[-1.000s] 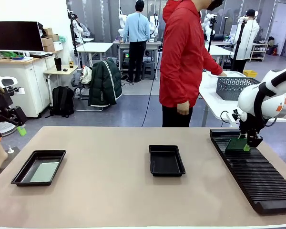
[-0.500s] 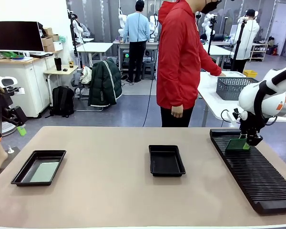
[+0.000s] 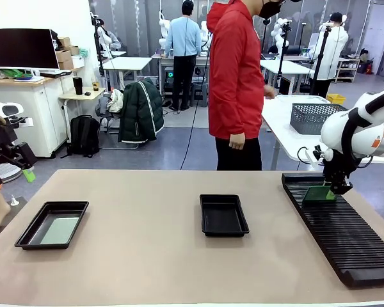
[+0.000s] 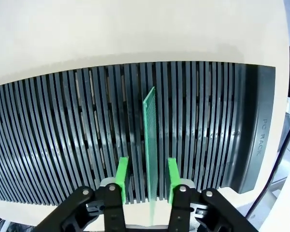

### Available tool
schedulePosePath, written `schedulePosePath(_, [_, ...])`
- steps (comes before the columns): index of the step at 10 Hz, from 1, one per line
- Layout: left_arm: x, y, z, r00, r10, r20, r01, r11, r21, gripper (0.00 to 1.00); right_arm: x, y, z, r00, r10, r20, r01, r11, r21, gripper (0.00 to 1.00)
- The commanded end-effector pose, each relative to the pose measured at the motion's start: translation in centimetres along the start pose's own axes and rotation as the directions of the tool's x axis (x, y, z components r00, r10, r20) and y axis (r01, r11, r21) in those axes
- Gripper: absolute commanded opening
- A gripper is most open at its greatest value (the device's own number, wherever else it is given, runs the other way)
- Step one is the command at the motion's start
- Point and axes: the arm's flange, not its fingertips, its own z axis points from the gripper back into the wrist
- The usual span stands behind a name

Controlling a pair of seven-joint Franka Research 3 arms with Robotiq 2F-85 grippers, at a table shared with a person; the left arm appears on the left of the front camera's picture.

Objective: Inspect and transfer BCBs to ESD trays.
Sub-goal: Pick up the Blank PCB from the PCB Rack and place it in the right ESD tray.

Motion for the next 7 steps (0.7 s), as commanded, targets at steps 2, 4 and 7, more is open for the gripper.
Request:
schedulePosePath(2, [-0.08, 0.07, -0.18, 1.000, -0.008, 0.010, 0.008, 1.000, -0.006, 1.00, -0.29, -0.49, -0.09, 0.999, 0.008, 0.031, -0.009, 1.000, 0.013, 0.19])
schedulePosePath(4, [-0.08, 0.07, -0.18, 1.000, -0.008, 0.010, 0.008, 1.000, -0.006, 1.00, -0.36, -0.51, -0.09, 1.000, 0.002, 0.030, -0.002, 1.000, 0.015, 0.09])
schedulePosePath(7, [-0.08, 0.07, -0.18, 1.000, -0.008, 0.010, 0.008, 1.000, -0.006, 1.00, -0.36, -0.53, -0.10, 1.000, -0.001, 0.030, 0.001, 1.000, 0.019, 0.03])
